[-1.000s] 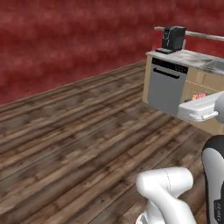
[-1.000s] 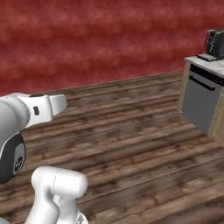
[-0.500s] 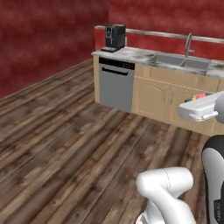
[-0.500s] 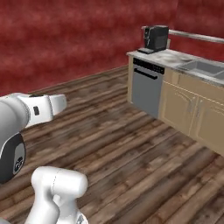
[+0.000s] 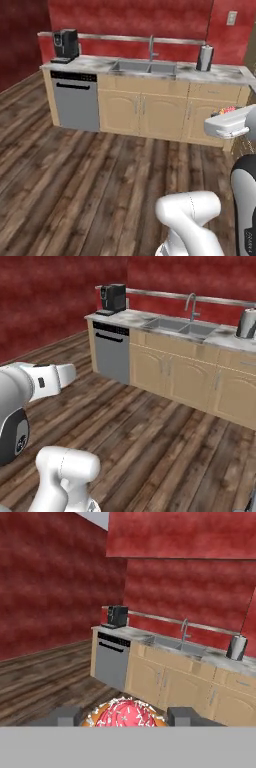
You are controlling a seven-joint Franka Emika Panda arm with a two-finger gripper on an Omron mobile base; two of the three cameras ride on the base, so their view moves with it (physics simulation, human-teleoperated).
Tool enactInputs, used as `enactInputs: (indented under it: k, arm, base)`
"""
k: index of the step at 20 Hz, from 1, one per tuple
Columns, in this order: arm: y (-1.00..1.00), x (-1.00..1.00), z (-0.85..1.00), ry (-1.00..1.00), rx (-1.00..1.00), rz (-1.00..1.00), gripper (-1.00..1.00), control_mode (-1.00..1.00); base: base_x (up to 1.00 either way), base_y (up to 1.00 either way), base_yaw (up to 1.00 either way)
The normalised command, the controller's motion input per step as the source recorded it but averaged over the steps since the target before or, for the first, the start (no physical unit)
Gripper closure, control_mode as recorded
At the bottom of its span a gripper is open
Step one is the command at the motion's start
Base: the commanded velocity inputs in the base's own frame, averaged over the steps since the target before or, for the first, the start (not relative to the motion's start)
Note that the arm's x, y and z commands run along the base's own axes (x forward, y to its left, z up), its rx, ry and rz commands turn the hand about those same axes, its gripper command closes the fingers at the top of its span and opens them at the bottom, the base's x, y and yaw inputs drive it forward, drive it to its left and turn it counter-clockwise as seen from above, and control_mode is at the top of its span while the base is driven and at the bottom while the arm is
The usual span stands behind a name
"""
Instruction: Take the cupcake and cake from the fridge and place them on the empty tray on the dining counter.
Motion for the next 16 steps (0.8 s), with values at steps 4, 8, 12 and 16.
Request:
enactInputs:
  k: [4,8,12,16]
  arm:
    - [0.0,0.0,0.0,0.0,0.0,0.0,1.0,1.0]
    - [0.0,0.0,0.0,0.0,0.0,0.0,1.0,1.0]
    - [0.0,0.0,0.0,0.0,0.0,0.0,1.0,1.0]
    - [0.0,0.0,0.0,0.0,0.0,0.0,1.0,1.0]
  base:
    - [-0.13,0.0,-0.45]
    - [-0.17,0.0,-0.42]
    - [-0.22,0.01,-0.41]
    - [-0.04,0.26,-0.29]
